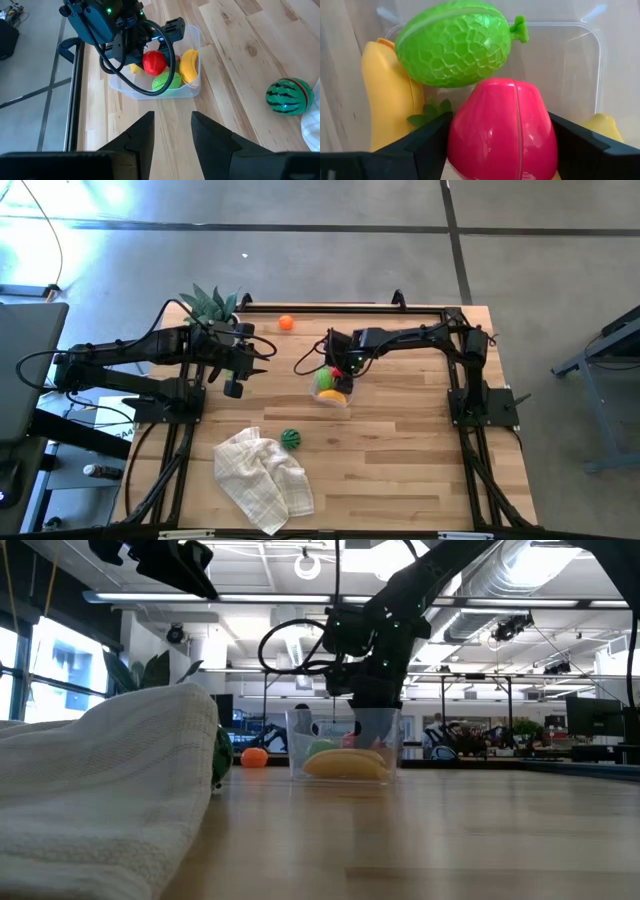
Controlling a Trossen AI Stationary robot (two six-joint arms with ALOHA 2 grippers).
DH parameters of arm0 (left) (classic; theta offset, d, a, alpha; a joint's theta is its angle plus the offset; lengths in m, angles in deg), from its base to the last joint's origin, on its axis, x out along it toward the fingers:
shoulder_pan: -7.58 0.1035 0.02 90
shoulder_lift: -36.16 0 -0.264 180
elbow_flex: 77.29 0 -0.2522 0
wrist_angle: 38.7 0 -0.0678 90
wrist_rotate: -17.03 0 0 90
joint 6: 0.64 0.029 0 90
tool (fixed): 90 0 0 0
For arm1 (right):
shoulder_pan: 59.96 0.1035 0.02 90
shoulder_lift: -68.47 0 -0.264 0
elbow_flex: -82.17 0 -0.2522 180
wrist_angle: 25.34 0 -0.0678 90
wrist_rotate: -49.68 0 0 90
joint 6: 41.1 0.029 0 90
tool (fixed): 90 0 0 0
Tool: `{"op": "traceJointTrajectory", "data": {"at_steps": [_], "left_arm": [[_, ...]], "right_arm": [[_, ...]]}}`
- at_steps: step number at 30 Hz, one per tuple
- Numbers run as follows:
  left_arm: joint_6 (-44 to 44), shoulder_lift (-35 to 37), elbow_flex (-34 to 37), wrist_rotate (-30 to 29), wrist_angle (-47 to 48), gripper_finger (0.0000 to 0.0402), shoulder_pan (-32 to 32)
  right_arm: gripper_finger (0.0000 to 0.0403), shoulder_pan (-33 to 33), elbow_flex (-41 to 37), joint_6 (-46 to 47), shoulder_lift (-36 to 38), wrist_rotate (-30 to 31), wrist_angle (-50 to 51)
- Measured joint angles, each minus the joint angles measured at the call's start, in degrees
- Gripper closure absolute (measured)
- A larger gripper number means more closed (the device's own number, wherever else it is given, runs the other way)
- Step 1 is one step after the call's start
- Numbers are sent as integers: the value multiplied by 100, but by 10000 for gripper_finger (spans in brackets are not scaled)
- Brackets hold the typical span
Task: Pick and placing Produce into tupperware
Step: Put the red apple into the transparent bin
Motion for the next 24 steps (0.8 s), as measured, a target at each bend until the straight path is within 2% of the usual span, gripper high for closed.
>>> {"op": "traceJointTrajectory", "data": {"at_steps": [8, 24], "left_arm": [[-2, 1, 1, -1, 1, 284, 0], [0, 2, 1, 2, -1, 284, 0]], "right_arm": [[118, -2, 149, 159, -9, -209, 230], [118, -2, 152, 304, -9, -145, 211]]}}
